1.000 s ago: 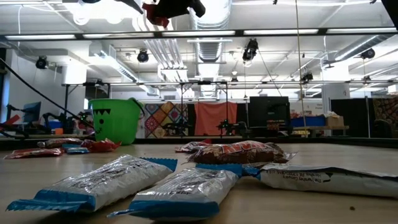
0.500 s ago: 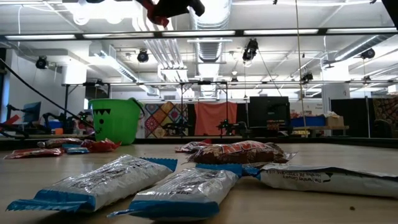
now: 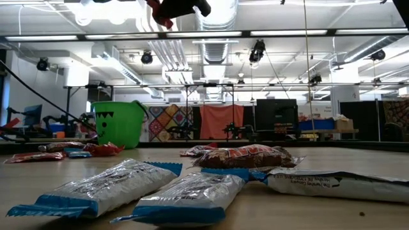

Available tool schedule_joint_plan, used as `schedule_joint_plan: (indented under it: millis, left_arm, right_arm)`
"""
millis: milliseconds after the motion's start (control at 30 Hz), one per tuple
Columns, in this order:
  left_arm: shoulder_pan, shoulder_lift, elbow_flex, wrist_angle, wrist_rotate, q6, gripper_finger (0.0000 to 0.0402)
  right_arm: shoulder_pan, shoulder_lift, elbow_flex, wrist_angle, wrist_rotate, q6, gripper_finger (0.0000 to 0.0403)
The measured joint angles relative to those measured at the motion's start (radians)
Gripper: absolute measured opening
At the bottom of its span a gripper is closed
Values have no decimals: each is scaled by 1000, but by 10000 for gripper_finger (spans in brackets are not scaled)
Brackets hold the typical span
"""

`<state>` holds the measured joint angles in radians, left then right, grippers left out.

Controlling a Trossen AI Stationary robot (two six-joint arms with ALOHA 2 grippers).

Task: Sort candy
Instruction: Put the red candy into the green bucket

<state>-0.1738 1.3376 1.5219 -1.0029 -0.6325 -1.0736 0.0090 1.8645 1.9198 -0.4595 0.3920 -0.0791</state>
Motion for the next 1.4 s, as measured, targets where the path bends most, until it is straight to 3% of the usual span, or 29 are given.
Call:
schedule_joint_plan:
  millis: [567, 933, 1067, 1400]
  left_arm:
    - [29, -23, 0, 27, 28, 70, 0]
    - [147, -57, 3, 29, 51, 165, 0]
    - [193, -61, 14, 32, 76, 204, 0]
    - [222, -63, 32, 29, 112, 244, 0]
  right_arm:
    - [-1, 0, 1, 10, 1, 1, 161]
    - [-2, 0, 2, -2, 7, 0, 170]
    - [-8, 0, 2, -11, 55, 1, 175]
    - [-80, 0, 2, -124, 80, 89, 196]
